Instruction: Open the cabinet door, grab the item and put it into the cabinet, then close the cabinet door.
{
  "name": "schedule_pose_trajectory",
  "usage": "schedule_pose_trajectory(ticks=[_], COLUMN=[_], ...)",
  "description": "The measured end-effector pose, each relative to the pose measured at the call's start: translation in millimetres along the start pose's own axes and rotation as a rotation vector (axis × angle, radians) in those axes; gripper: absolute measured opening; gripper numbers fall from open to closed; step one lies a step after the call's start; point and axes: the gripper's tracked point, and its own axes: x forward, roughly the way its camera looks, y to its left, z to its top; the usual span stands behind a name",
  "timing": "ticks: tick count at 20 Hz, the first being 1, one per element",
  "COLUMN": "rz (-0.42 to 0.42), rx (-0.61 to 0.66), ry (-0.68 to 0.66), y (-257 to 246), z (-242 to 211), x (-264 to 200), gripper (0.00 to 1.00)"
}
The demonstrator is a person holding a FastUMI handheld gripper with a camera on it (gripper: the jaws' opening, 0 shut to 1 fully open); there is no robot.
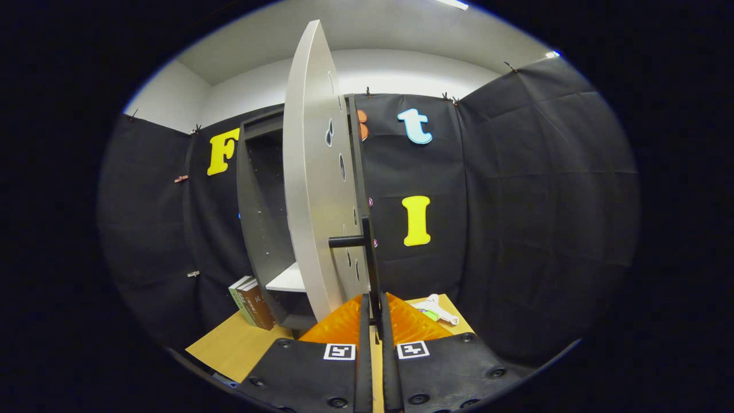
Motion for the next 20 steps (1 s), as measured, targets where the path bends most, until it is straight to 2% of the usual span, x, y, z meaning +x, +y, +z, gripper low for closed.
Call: schedule_pose_trajectory(ticks=[5, 7, 9, 12, 16, 20], rz=[-0.050, -0.072, -0.105, -0.078, -0.057, -0.047], rx=[-0.022, -0.043, -0.066, -0.060, -0.032, -0.036], ry=[0.005, 0.010, 0.007, 0.048, 0.181, 0.261], y=[-4.5, -4.5, -10.0, 6.0, 31.6, 59.3], z=[-3.0, -7.2, -12.3, -31.8, -77.3, -118.6], x=[-7.1, -15.1, -27.7, -50.7, -76.6, -75.9], gripper=[0.12, 0.21, 0.52, 0.98, 0.98, 0.98])
